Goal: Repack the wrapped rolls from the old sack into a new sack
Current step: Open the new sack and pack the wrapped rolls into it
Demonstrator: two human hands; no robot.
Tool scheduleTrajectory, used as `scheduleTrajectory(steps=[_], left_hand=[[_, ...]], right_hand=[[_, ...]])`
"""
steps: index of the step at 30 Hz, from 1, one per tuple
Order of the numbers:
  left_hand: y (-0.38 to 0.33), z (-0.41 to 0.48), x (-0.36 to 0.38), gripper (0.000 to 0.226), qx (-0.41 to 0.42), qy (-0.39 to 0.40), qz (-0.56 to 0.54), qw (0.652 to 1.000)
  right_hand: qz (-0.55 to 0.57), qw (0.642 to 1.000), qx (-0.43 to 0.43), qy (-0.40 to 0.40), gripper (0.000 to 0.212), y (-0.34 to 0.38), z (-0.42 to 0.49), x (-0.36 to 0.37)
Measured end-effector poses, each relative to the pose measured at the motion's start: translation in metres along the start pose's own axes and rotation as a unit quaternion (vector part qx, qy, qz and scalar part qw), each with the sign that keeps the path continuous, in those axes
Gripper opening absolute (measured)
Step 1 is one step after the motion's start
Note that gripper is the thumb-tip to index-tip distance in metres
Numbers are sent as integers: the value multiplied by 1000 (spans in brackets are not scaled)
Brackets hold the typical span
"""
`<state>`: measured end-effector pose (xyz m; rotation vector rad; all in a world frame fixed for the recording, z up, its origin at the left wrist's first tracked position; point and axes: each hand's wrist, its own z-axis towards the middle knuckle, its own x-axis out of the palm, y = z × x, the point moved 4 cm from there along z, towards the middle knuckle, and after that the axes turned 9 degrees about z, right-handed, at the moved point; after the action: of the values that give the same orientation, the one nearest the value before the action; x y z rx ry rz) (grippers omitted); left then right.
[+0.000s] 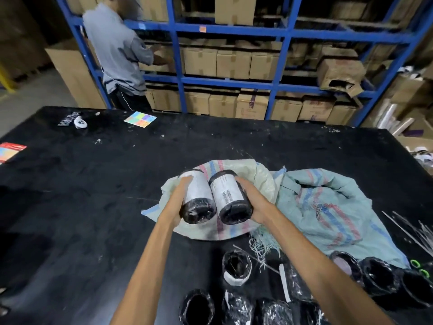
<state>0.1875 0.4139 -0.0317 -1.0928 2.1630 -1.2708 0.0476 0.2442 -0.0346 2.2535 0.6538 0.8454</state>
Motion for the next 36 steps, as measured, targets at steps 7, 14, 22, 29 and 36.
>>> scheduleTrajectory(steps=[7, 14, 22, 29, 36], left_hand=[[-10, 90, -13, 74, -137, 13, 109, 984], [22, 164, -5, 110, -189, -106, 274, 937], [52, 182, -20, 94, -65, -262, 494, 826], [56, 193, -18, 97, -61, -249, 546, 798], [40, 119, -27, 71, 139, -150, 463, 862]], right_hand=[[-173, 976, 131, -19, 90, 36, 122, -6], [-275, 946, 88, -149, 91, 15, 197, -31], [-447, 848, -78, -273, 87, 5, 178, -85], [-488, 822, -106, -274, 87, 3, 170, -80], [-541, 811, -181, -133, 67, 14, 106, -64]])
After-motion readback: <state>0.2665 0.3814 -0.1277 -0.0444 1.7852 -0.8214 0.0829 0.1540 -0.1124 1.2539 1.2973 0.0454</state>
